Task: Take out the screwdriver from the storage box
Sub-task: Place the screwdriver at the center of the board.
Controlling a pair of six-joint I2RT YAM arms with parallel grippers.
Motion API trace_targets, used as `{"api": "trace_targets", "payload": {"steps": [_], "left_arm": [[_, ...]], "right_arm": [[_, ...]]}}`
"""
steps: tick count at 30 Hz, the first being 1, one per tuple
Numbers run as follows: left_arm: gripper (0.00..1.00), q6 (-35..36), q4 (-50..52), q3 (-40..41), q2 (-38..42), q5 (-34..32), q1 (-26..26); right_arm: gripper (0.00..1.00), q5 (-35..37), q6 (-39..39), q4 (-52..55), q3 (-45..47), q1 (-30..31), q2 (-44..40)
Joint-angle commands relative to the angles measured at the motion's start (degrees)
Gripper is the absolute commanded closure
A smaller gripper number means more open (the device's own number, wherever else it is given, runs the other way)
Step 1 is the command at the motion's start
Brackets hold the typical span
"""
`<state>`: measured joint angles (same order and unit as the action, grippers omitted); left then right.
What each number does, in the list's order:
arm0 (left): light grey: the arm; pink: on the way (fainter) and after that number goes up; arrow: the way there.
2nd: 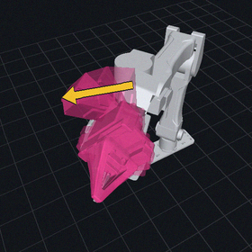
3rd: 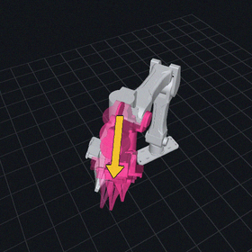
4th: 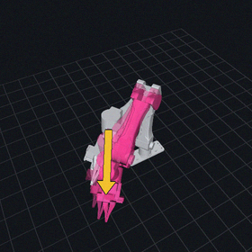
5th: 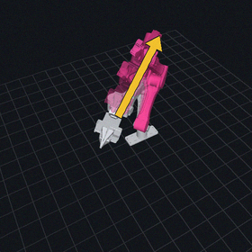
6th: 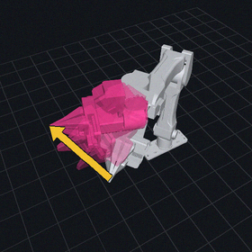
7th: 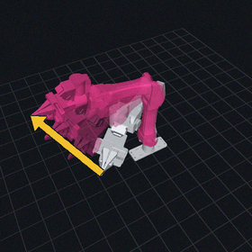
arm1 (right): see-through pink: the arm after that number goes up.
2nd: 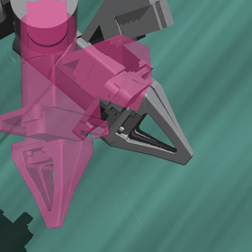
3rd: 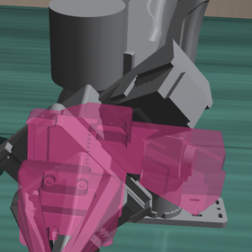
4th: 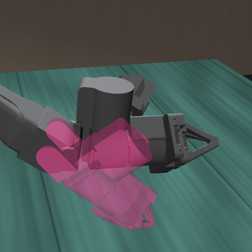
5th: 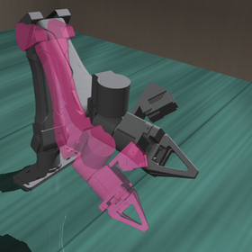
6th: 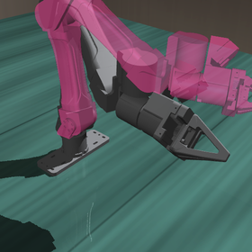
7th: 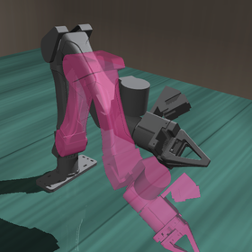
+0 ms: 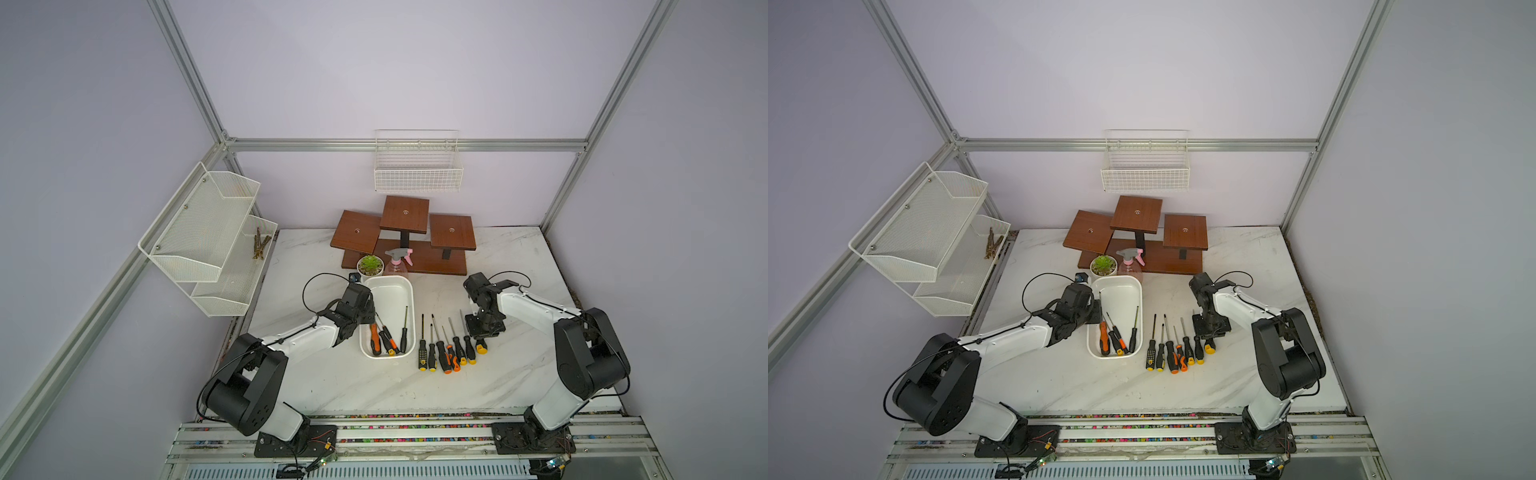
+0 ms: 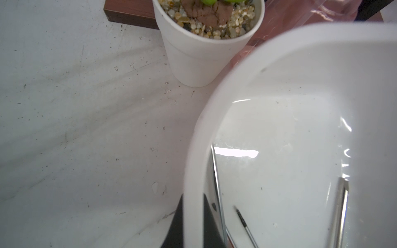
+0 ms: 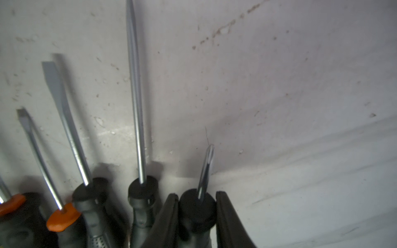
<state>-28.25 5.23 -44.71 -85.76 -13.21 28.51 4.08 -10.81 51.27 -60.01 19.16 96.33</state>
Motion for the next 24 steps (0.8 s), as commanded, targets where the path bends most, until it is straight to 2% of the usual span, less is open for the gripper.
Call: {"api": "trace_targets", "payload": {"steps": [1, 13, 20, 24], "left_arm": [[1.0, 1.6, -1.8, -1.0, 1.2, -1.3, -0.7], [1.0, 1.5, -1.4, -1.9, 1.6, -1.4, -0.8], [1.0, 1.5, -1.0, -1.5, 2.1, -1.6, -0.9], [1.0, 1.4, -0.8, -1.5, 2.5, -1.7, -1.0]], "right_arm": [[1.0, -1.2, 1.1, 1.9, -1.5, -0.4, 1.0], [0.99, -1.7, 1.5, 2.1, -1.6, -0.4, 2.1], [0.8, -2.0, 1.7, 2.2, -1.6, -0.3, 2.4], [0.73, -1.9, 1.7, 2.2, -1.6, -0.4, 2.3]]}}
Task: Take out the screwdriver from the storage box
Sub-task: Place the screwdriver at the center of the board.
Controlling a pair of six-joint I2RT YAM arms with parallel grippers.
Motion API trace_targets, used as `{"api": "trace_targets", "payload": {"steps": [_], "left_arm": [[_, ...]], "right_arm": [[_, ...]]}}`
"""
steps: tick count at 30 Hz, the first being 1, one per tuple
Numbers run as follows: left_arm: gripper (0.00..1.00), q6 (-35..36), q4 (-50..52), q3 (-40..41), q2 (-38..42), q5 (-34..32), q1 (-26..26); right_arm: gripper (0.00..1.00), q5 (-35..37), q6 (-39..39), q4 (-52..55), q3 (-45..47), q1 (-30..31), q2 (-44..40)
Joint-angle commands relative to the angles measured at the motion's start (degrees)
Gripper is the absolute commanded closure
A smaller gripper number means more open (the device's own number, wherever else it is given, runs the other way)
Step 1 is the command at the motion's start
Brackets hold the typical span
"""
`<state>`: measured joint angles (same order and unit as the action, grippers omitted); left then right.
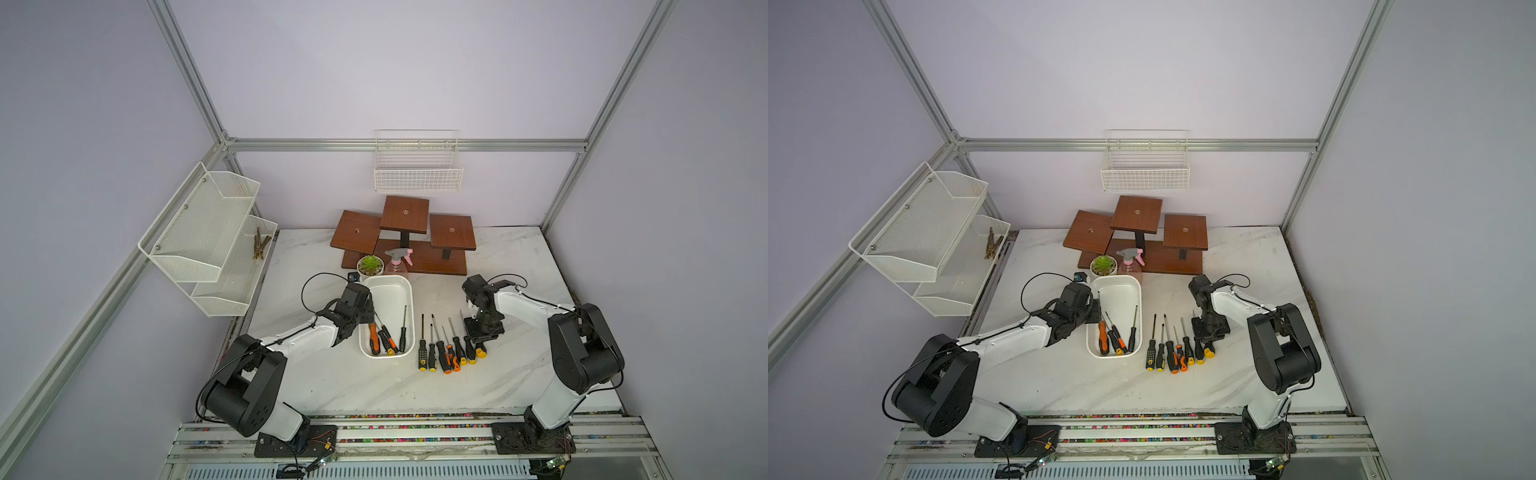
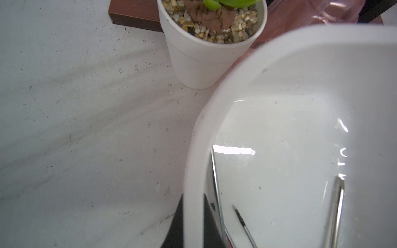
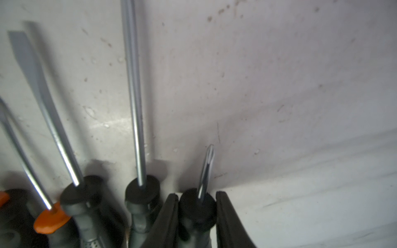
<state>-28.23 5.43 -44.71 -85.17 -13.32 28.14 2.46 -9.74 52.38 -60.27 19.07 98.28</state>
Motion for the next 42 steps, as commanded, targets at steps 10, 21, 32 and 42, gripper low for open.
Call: {"api": "trace_targets", "payload": {"steps": [10, 21, 32, 42], "left_arm": [[1.0, 1.6, -0.3, -1.5, 2.5, -1.8, -0.7], [1.0, 1.4, 0.0, -1.3, 2.9, -1.7, -0.6], [1.0, 1.3, 0.5, -0.7, 3.2, -1.9, -0.6], [1.0, 1.2, 2.5, -1.1, 3.4, -0.1, -0.7]], "right_arm": [[0.61, -0.2, 0.6, 0.9, -1.3, -0.3, -0.2], [0.6, 0.0, 0.1, 0.7, -1.2, -0.3, -2.0], [0.57, -1.4, -1.3, 0.5, -2.1, -0.4, -6.9], [0.58, -10.1, -2.5, -0.9, -4.7, 0.0, -19.2]]}}
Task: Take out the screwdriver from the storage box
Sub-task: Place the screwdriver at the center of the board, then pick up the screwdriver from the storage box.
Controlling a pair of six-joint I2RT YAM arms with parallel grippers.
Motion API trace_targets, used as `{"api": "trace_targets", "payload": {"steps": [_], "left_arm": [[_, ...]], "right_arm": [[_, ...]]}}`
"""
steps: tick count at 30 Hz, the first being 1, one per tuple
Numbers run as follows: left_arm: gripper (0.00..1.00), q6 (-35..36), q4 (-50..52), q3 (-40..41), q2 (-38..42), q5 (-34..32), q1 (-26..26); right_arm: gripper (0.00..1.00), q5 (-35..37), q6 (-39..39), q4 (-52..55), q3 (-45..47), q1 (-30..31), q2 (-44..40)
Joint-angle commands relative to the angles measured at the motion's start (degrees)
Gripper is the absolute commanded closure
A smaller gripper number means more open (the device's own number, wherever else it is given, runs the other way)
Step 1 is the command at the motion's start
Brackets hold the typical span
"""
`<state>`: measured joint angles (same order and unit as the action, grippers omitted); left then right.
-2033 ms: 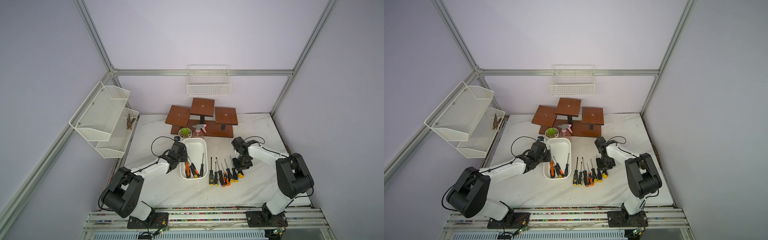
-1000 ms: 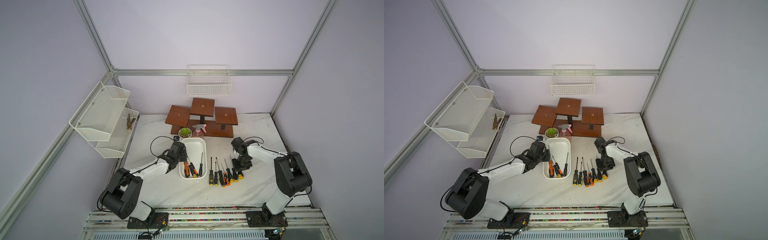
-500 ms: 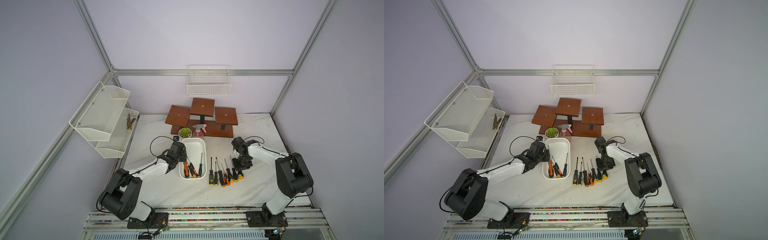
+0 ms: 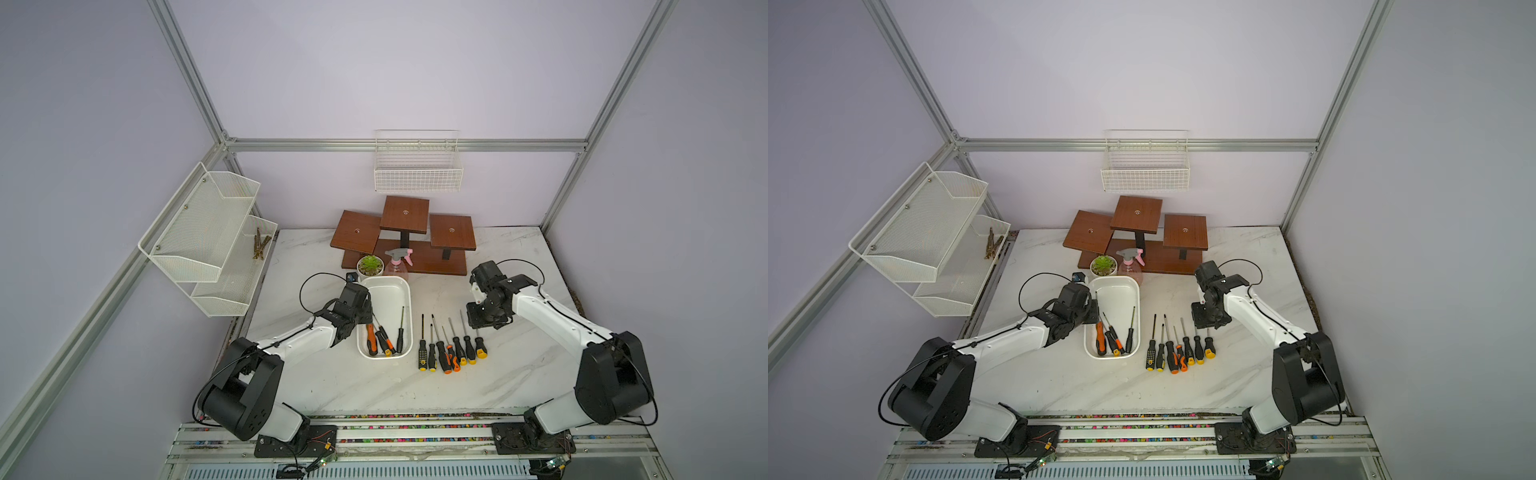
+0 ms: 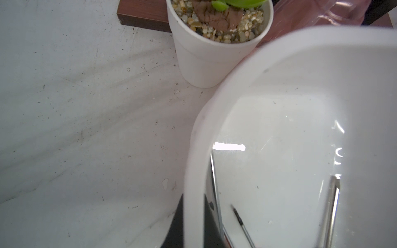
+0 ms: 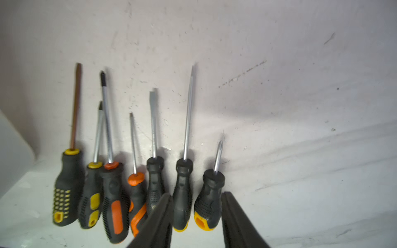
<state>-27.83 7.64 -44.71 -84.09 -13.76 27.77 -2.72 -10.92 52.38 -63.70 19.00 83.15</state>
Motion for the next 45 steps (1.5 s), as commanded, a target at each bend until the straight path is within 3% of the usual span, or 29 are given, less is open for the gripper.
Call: {"api": "trace_targets", "payload": {"steps": [1, 7, 11, 17, 25, 31, 45], "left_arm": [[1.0, 1.2, 1.3, -1.3, 2.6, -0.3, -0.3], [1.0, 3.2, 3.4, -1.6, 6.6, -1.6, -0.7], [1.0, 3.4, 3.5, -2.1, 5.3, -0.7, -0.7], [1.0, 2.4, 2.0, -0.7, 5.2, -0.3, -0.7], [1.0, 1.7, 0.6, 0.9, 5.2, 1.2, -0.7], [1.0, 1.8, 0.5, 1.6, 6.9, 1.3, -0.7], [1.0, 0.9, 0.4, 2.2, 8.4, 1.2, -0.7]], "right_arm": [[0.58, -5.6, -1.9, -1.2, -1.4, 0.3, -5.1], [0.56, -5.0, -7.7, -2.4, -2.7, 5.4, -11.3], [0.55, -1.9, -13.3, -5.8, -1.8, 12.7, -13.2], [0.54, 1.3, -20.5, -13.1, 0.4, 22.8, -11.4], [0.53, 5.6, -25.1, -20.5, -3.3, 33.5, -3.5], [0.54, 6.2, -25.7, -23.1, -6.9, 36.9, 3.2], [0.59, 5.3, -25.5, -25.3, -11.0, 37.8, 16.9]]}}
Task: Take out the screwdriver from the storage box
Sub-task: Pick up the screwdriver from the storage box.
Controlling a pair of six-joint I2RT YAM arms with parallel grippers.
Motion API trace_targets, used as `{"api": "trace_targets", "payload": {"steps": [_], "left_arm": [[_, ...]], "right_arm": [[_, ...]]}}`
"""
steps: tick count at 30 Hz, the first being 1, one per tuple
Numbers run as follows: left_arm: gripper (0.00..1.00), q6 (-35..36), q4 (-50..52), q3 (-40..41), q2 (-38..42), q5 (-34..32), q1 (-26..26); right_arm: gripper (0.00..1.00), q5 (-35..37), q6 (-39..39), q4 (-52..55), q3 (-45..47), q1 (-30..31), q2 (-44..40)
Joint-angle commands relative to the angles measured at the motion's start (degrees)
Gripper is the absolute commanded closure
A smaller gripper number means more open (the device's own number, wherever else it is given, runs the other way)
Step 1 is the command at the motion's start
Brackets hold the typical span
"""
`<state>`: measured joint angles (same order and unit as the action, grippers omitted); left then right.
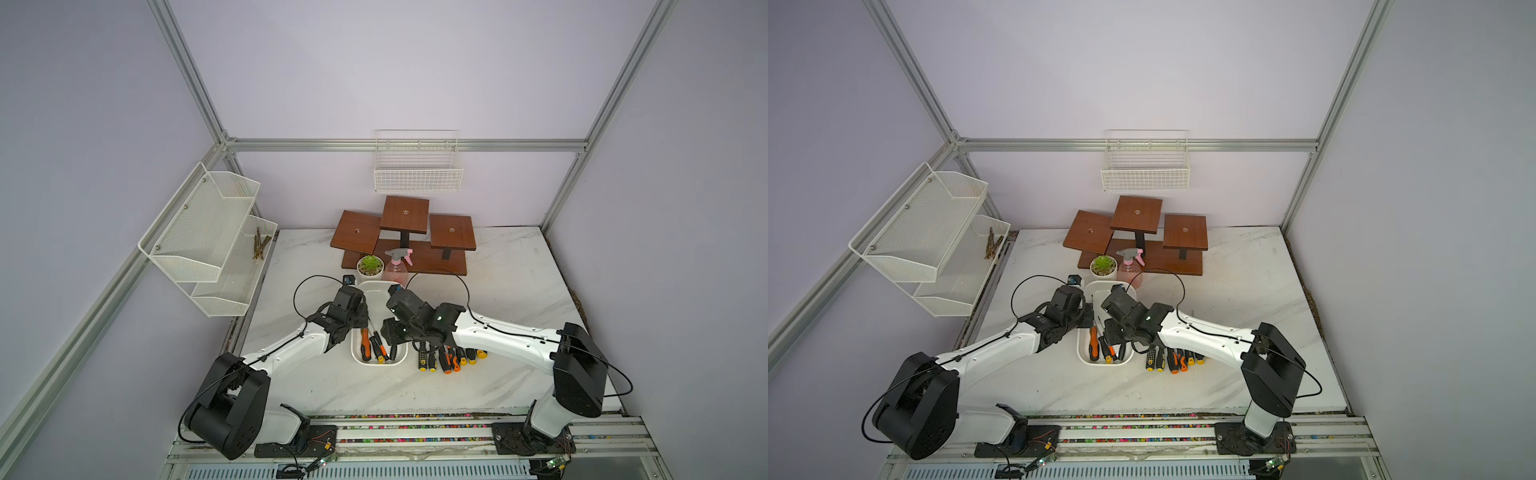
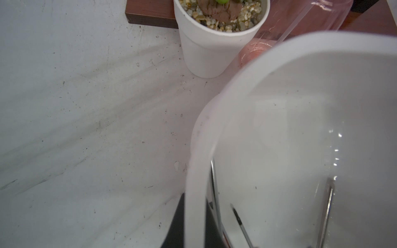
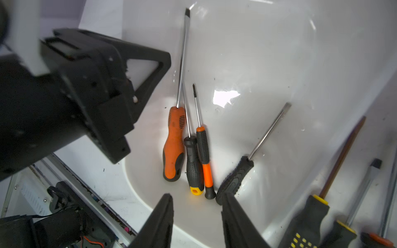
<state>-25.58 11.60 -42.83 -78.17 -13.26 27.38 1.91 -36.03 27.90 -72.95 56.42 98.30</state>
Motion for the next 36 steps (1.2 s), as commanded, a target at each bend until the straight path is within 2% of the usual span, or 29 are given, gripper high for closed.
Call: {"api": "trace_targets", "payload": {"steps": [1, 22, 29, 36], "left_arm": [[1.0, -1.5, -3.6, 0.4, 2.6, 0.6, -0.3], [1.0, -4.6, -6.5, 3.5, 3.6, -3.7, -0.2], [1.0, -4.7, -5.8, 4.3, 6.3, -5.7, -0.2], [1.0, -4.7, -5.3, 4.7, 7.4, -6.2, -0.2]], "right_arm": [[0.59, 0.9, -0.4, -0.3, -2.1, 0.5, 2.8], [0.64, 13.3, -1.1, 13.6, -9.1, 0.3, 12.5], [0.67, 14.1, 0.3, 16.6, -10.5, -0.3, 15.1], [0.68, 10.1, 0.4, 14.3, -10.0, -2.4, 17.8]]}}
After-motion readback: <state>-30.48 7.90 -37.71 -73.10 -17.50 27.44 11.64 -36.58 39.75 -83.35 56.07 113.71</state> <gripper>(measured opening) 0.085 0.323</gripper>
